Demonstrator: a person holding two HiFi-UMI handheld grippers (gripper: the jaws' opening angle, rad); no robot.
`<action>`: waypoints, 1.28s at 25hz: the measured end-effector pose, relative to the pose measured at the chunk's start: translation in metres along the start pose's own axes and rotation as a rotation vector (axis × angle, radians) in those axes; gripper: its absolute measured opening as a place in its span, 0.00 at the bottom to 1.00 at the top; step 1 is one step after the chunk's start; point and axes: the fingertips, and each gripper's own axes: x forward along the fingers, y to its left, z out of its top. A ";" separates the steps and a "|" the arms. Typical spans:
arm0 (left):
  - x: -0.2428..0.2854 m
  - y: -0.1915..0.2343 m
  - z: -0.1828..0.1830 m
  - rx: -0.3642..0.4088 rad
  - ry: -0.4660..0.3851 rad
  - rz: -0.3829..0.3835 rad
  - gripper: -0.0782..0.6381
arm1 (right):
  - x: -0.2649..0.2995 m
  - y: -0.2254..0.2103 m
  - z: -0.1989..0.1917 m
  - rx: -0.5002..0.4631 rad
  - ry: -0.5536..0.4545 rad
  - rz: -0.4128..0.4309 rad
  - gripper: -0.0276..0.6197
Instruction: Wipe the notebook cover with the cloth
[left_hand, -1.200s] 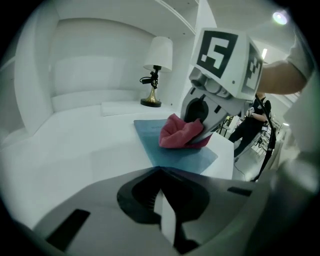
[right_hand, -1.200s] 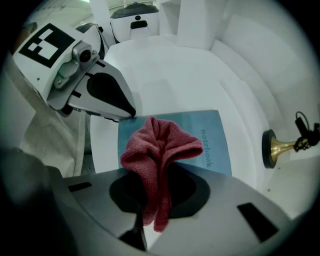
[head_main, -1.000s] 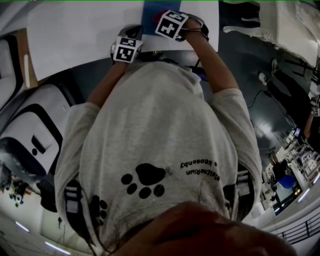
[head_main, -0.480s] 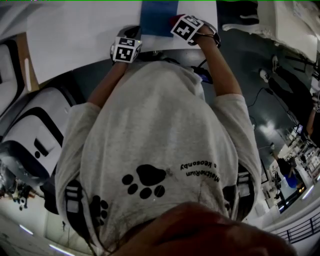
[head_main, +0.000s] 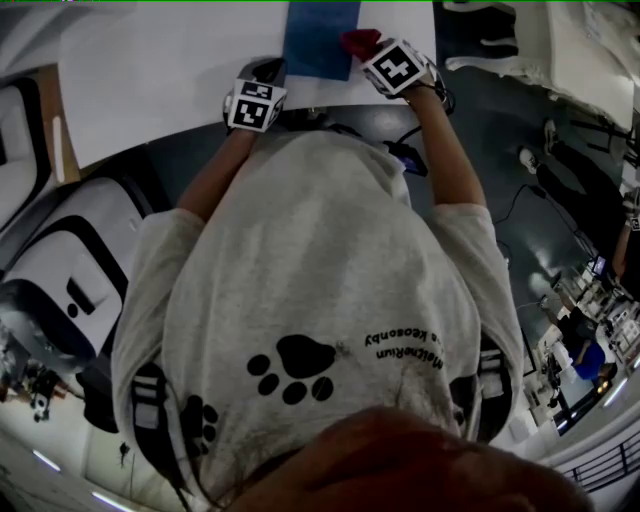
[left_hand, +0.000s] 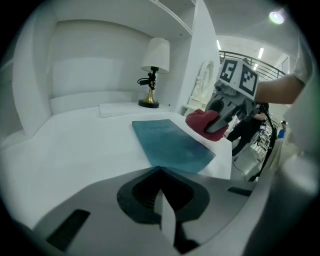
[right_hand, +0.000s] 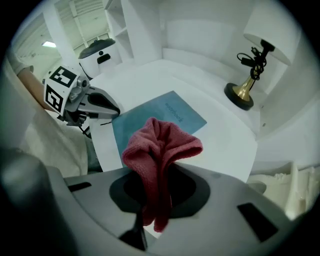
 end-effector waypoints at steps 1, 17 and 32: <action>-0.001 0.000 -0.001 0.001 0.002 0.000 0.12 | -0.003 0.001 0.007 -0.011 -0.026 -0.004 0.15; -0.005 -0.002 -0.011 0.026 0.045 -0.005 0.13 | 0.008 0.091 0.093 -0.373 -0.071 0.065 0.15; -0.006 -0.002 -0.008 0.033 0.043 0.009 0.12 | 0.046 0.113 0.097 -0.426 0.081 0.137 0.15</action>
